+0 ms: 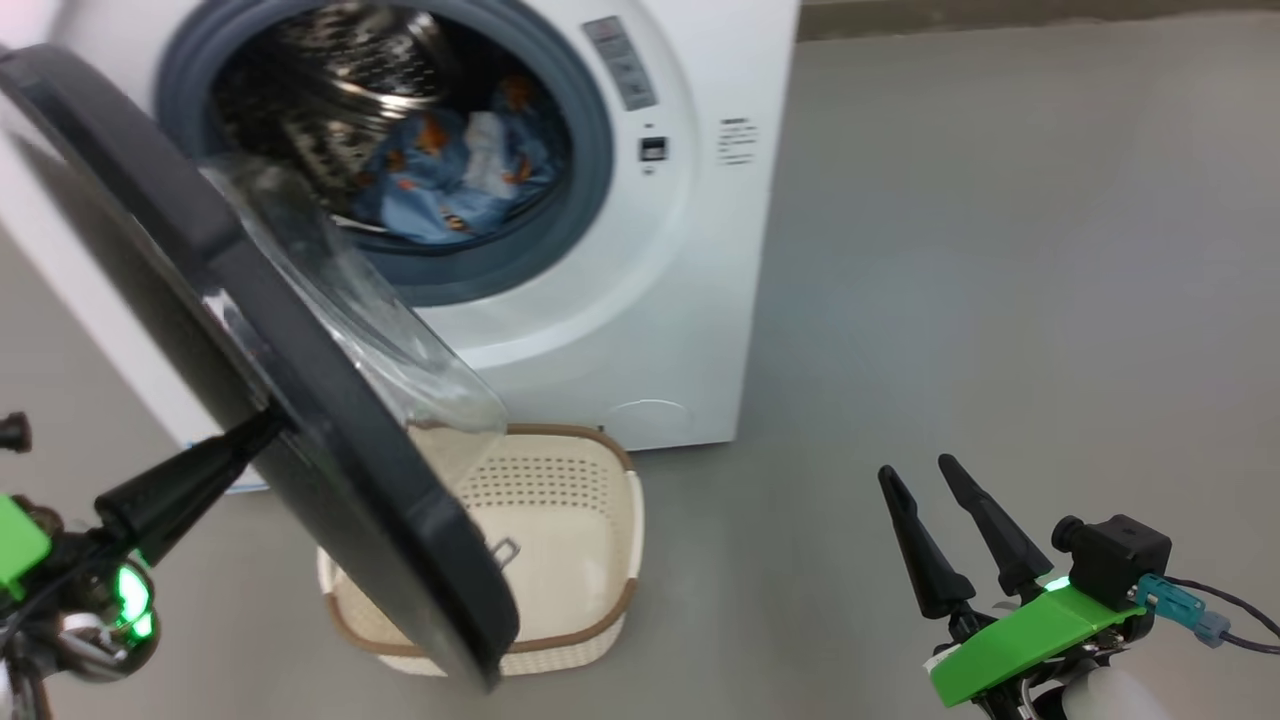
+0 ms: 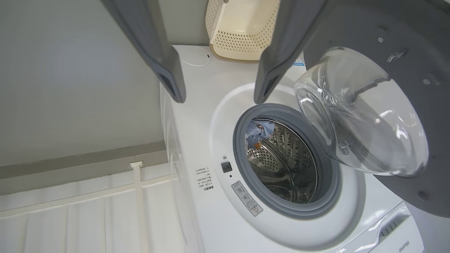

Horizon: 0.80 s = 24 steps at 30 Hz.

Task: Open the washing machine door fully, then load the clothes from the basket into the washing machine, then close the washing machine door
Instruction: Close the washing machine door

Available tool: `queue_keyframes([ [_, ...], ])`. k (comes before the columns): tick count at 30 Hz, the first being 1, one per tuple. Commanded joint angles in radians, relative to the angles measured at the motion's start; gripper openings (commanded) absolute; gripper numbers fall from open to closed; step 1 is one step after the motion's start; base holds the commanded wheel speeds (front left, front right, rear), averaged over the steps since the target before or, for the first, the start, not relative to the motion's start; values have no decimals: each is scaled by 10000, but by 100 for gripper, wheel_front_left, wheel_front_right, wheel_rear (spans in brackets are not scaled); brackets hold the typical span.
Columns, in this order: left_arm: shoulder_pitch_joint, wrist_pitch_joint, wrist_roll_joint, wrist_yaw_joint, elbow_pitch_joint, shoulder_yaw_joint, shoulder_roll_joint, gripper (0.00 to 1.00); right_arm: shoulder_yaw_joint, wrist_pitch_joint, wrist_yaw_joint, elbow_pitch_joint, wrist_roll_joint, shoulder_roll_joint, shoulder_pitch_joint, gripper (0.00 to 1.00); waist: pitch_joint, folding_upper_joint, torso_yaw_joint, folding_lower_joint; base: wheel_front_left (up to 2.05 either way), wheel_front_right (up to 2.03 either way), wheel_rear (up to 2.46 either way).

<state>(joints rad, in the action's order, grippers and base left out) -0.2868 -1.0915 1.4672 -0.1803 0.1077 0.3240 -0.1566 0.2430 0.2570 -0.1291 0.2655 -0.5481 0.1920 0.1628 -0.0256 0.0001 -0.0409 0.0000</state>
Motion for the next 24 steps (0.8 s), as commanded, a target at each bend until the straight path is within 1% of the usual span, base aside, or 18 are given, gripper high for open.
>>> queue_keyframes([
  [1,-563,57,-28,17,370,169,-128,0,202,48,-16,-286,45,56,248,100,-149,-1,-609,0,0,0,0],
  [7,-1228,485,-272,89,-25,-12,44,0,245,48,-16,-302,31,0,334,100,-309,-1,-1080,0,0,0,0],
  [12,-1651,786,-502,229,-377,-166,129,0,206,48,-16,-321,47,-62,353,100,-376,-1,-1216,0,0,0,0],
  [17,-1895,867,-559,337,-620,-267,175,0,135,48,-16,-331,102,-156,334,100,-418,-1,-1140,0,0,0,0],
  [24,-1956,871,-577,443,-682,-377,241,0,75,48,-16,-344,130,-196,328,100,-394,-1,-855,0,0,0,0],
])
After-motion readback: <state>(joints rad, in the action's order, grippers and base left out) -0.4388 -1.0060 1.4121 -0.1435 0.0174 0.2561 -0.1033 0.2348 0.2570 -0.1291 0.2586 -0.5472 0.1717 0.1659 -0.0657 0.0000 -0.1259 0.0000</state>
